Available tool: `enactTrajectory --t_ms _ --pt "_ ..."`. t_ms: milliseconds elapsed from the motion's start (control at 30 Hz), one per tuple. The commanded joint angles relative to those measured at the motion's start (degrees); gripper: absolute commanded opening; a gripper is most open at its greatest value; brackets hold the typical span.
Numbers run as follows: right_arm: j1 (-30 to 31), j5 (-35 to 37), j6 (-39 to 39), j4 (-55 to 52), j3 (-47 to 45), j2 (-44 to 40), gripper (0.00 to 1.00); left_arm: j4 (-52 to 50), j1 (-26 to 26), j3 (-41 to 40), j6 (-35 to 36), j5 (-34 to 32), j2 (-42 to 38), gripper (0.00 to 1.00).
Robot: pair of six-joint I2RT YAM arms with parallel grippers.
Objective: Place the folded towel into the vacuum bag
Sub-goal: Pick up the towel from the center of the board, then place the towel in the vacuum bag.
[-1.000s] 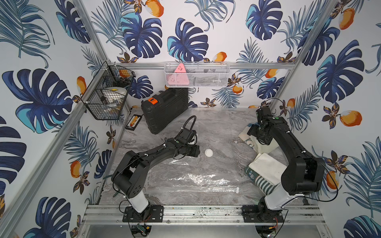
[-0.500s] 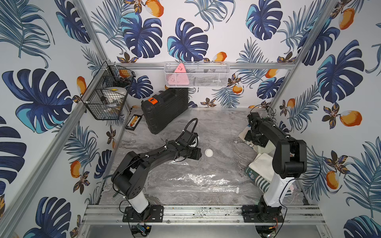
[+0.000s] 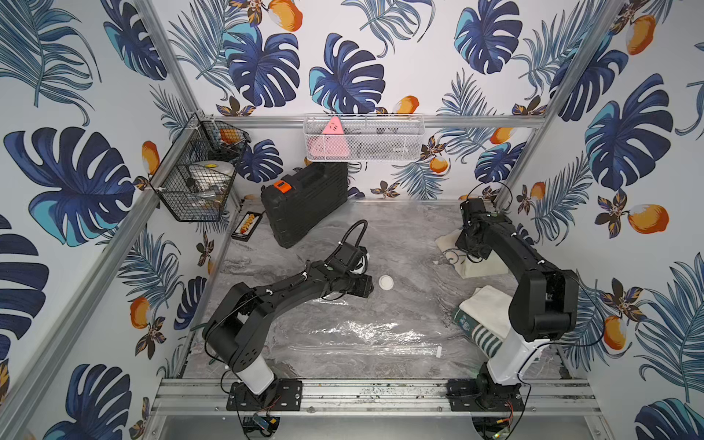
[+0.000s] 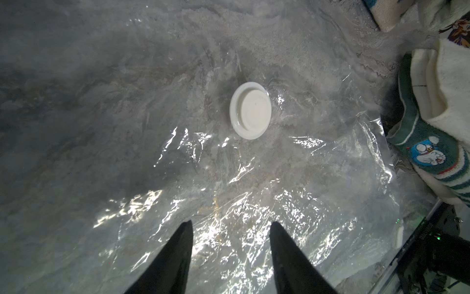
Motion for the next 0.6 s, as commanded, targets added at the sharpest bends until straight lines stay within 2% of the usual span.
enactTrajectory --t_ms 0,167,333,400,467,567 --pt "3.6 1.4 -2.4 -0.9 2.4 -2.1 0.17 -0.1 -0.1 -0.5 -0.3 -0.5 -1.1 0.54" --pt "16.7 4.2 -5.2 -6.7 3.2 -4.8 0.15 -0.5 0.5 -1.4 -2.7 -1.9 -3.8 0.54" --pt "36.3 0.4 -6.1 -8.6 -1.3 -5.1 0.16 -0.6 5.8 -4.6 -9.6 -5.0 -8.8 0.54" --pt "42.7 -4.2 -6.4 -5.3 -5.2 -2.9 0.19 -2.1 9.1 -6.2 -11.2 -7.8 -11.3 0.54" --pt "46.9 -7.8 -6.5 -1.4 -8.8 0.3 0.27 -3.0 11.5 -7.6 -11.4 -8.4 -13.3 0.54" --pt "48.3 -19.9 -8.0 3.1 -11.1 4.5 0.59 -4.6 12.6 -8.8 -11.1 -7.6 -15.1 0.54"
